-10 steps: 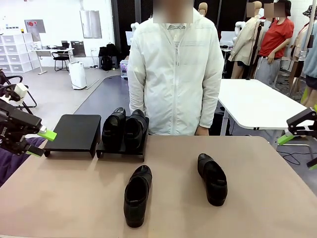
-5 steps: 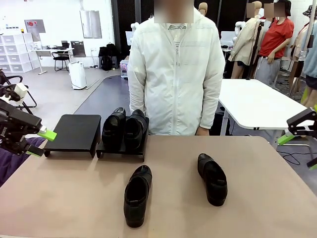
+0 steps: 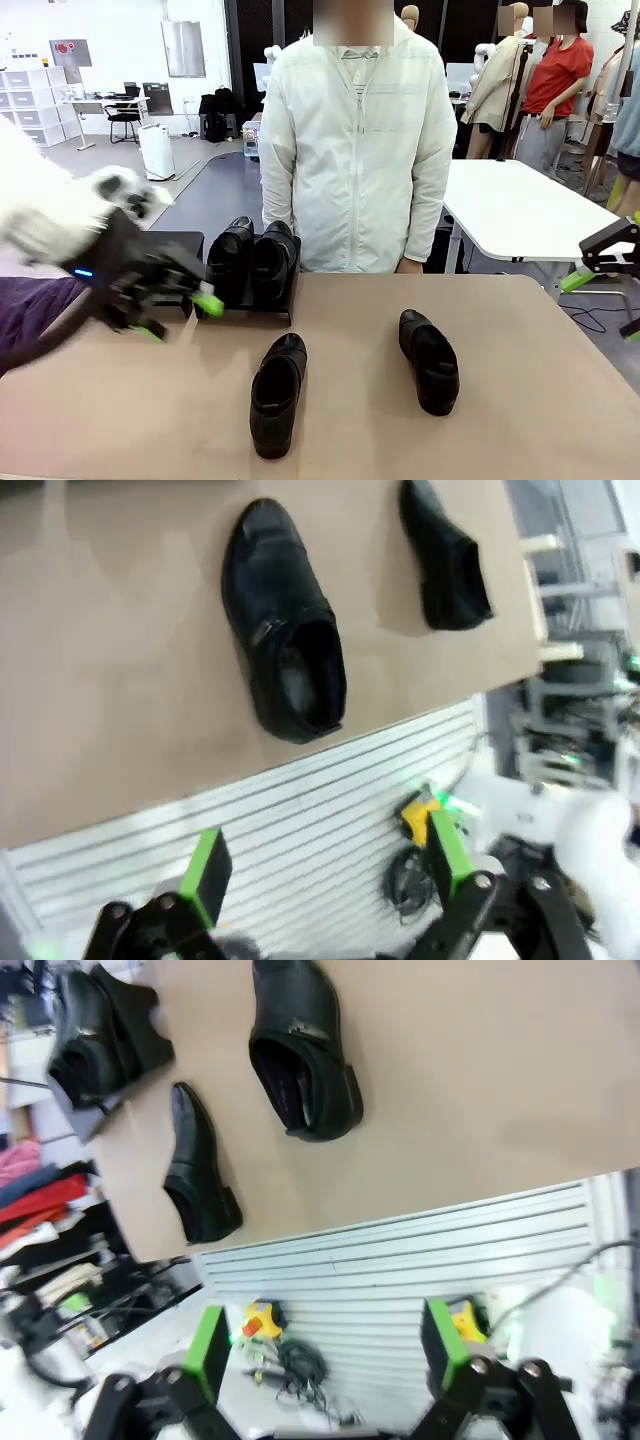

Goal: Organize the shoes by placing them on the stand.
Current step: Place the Shoe from the middle of the table onto the Shoes Stand.

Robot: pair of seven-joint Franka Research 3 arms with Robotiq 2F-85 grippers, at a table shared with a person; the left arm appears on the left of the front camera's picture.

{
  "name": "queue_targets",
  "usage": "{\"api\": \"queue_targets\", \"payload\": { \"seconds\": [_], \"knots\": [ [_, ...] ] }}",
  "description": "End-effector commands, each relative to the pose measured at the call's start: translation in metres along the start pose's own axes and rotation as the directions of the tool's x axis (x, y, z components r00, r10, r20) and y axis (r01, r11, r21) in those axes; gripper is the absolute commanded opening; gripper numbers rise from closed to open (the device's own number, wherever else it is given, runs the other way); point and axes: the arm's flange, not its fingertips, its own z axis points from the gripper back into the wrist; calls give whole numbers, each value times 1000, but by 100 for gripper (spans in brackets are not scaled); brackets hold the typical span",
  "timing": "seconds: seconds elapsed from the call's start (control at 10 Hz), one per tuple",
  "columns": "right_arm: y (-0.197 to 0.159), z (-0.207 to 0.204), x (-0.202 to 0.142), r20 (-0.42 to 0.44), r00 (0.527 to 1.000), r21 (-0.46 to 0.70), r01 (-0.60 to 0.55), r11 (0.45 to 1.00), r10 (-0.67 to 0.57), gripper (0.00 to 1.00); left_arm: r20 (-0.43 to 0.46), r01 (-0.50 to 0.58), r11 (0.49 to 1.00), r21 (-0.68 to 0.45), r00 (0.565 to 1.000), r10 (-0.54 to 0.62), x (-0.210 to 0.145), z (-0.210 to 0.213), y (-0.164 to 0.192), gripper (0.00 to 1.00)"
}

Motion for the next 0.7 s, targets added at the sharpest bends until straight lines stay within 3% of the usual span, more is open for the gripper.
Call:
{"api": "queue_targets", "payload": {
  "seconds": [0.0,0.2,0.3,0.4,0.6],
  "knots": [
    [1,2,3,-4,1000,30,-23,999,23,100,-27,-152,975,161,987,158,18,-63,-66,100],
    [1,2,3,-4,1000,30,-23,999,23,100,-65,31,964,263,998,-14,13,-103,-111,100],
    [1,2,3,-4,1000,30,-23,999,23,100,-44,93,963,252,995,-84,18,-110,-127,100],
    [1,2,3,-4,1000,30,-23,999,23,100,-28,-41,978,203,999,47,-17,-102,-102,100],
    [1,2,3,-4,1000,30,-23,999,23,100,-28,-41,978,203,999,47,-17,-102,-102,100]
  ]
}}
